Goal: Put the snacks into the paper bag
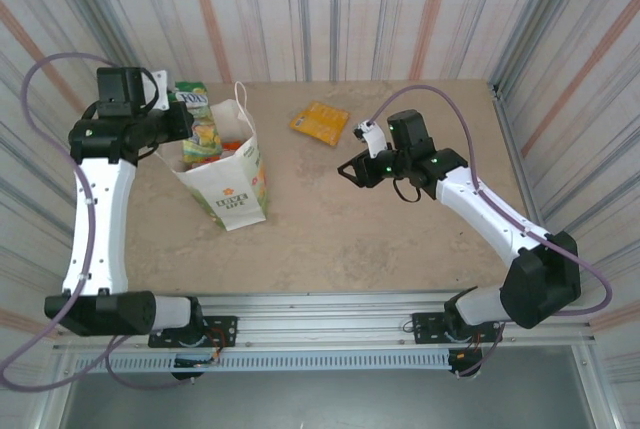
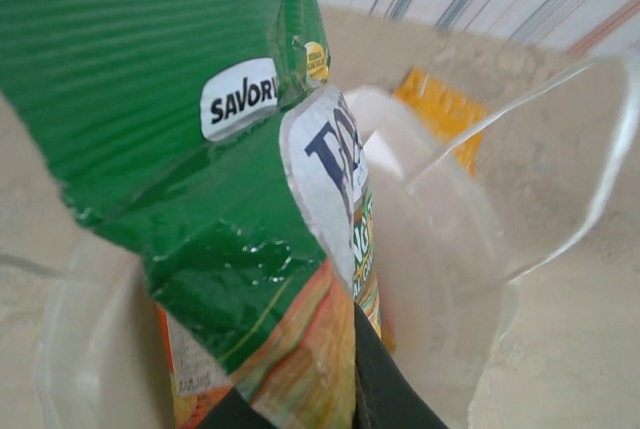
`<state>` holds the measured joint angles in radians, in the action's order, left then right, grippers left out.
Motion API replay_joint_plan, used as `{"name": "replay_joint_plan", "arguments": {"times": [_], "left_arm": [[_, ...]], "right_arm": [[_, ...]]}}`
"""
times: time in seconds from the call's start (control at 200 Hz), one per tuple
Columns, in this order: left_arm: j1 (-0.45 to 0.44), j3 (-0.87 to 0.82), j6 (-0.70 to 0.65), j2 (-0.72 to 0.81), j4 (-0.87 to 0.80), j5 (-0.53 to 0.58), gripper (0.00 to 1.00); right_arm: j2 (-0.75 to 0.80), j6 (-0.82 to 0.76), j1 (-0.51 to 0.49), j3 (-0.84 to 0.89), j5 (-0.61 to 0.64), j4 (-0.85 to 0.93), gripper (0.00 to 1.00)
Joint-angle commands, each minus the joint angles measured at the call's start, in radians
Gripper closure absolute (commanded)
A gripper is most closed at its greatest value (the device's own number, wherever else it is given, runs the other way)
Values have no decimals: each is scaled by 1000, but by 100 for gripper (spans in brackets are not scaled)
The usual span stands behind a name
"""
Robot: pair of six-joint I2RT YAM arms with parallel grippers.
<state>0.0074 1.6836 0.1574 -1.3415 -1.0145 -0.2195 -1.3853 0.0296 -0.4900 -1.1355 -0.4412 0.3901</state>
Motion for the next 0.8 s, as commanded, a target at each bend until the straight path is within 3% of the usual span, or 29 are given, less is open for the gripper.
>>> {"name": "replay_joint_plan", "arguments": {"times": [0.0, 0.271, 0.792], "left_arm": [[9, 65, 3, -4, -107, -30, 93], [9, 131, 1, -63, -285, -111, 94], [8, 102, 13, -206, -127, -213, 93]], "right_arm": [[-4, 27, -7, -26, 2, 38, 46], [-20, 26, -7, -33, 2, 50, 45], [-47, 23, -7, -41, 21, 70, 45]]}}
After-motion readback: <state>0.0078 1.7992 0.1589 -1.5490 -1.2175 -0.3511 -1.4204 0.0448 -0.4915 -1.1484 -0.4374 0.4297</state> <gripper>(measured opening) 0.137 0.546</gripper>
